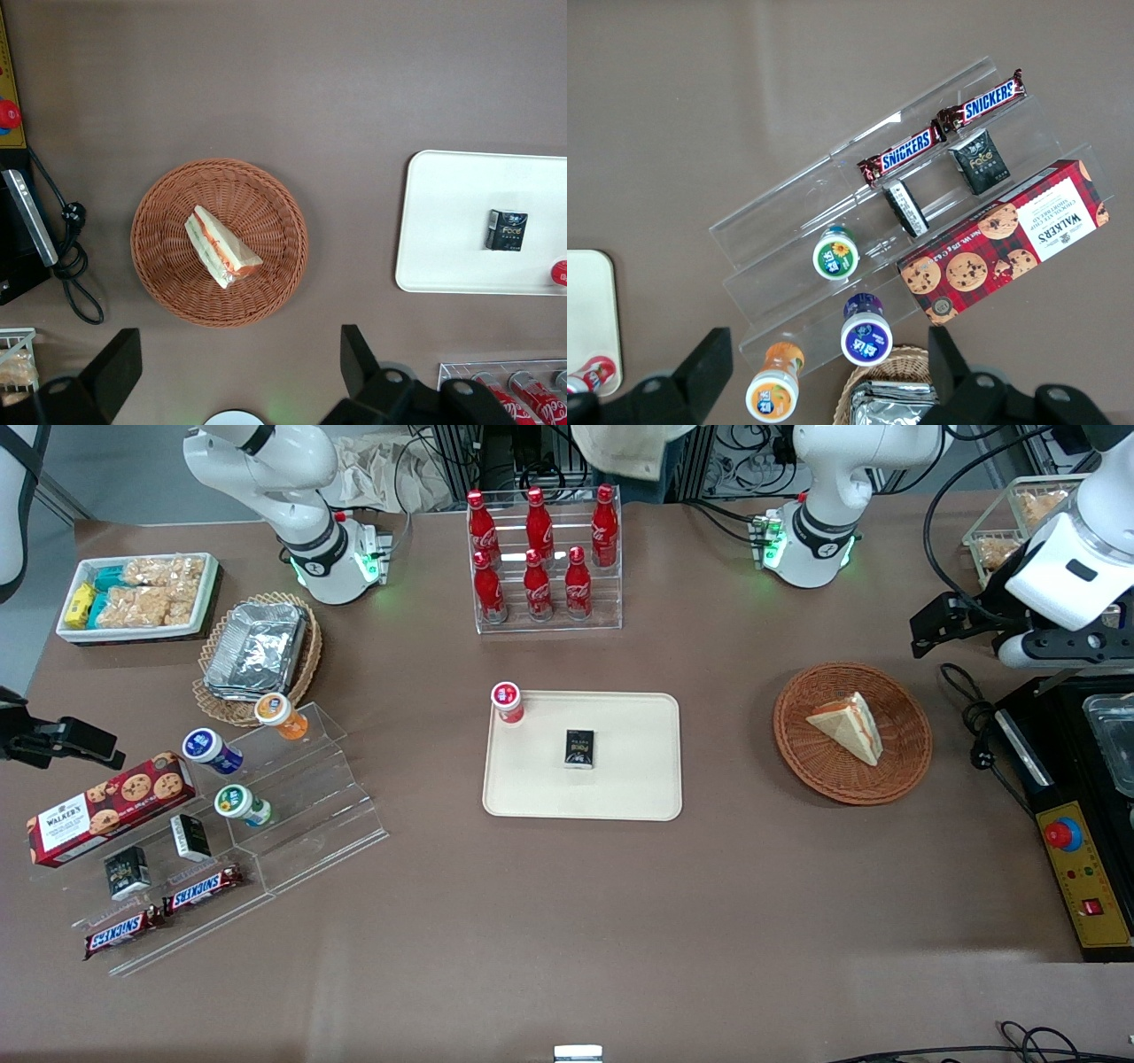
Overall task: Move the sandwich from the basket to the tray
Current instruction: 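Move the left gripper toward the wicker basket holding the sandwich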
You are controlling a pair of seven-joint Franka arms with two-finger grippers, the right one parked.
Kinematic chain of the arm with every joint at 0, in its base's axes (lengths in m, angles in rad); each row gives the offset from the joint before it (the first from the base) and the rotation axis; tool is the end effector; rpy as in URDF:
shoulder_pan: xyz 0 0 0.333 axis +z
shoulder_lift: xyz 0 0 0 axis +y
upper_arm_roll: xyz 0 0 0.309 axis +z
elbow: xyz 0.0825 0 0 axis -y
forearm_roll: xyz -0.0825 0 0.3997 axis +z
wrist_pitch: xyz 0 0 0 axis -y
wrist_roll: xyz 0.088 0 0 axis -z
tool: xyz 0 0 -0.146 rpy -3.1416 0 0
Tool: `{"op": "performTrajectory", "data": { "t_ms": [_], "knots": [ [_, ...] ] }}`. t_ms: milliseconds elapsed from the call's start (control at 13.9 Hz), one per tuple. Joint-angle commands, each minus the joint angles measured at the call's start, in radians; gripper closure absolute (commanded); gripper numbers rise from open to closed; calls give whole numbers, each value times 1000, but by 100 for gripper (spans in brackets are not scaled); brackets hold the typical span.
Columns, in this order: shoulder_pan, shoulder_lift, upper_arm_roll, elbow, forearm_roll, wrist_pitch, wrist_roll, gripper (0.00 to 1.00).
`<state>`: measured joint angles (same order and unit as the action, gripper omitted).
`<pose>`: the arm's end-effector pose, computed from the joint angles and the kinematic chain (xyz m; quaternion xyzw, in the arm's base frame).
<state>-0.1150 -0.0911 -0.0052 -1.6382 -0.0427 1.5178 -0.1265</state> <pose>0.5307 -0.0707 0.5918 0.9997 0.0023 -0.0171 0.0191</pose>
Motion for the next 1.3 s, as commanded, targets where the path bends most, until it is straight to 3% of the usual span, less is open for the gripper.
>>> {"op": "performTrajectory", "data": {
  "t_ms": [0, 289, 433, 938, 1227],
  "knots": [
    [3, 13, 4, 31, -11, -30, 16, 0],
    [5, -1, 7, 9, -6, -53, -5, 0],
    [6, -22, 8, -21, -12, -53, -149, 0],
    [31, -156, 11, -285, 23, 27, -476, 0],
    [69, -258, 10, -532, 32, 241, -576, 0]
  ]
}}
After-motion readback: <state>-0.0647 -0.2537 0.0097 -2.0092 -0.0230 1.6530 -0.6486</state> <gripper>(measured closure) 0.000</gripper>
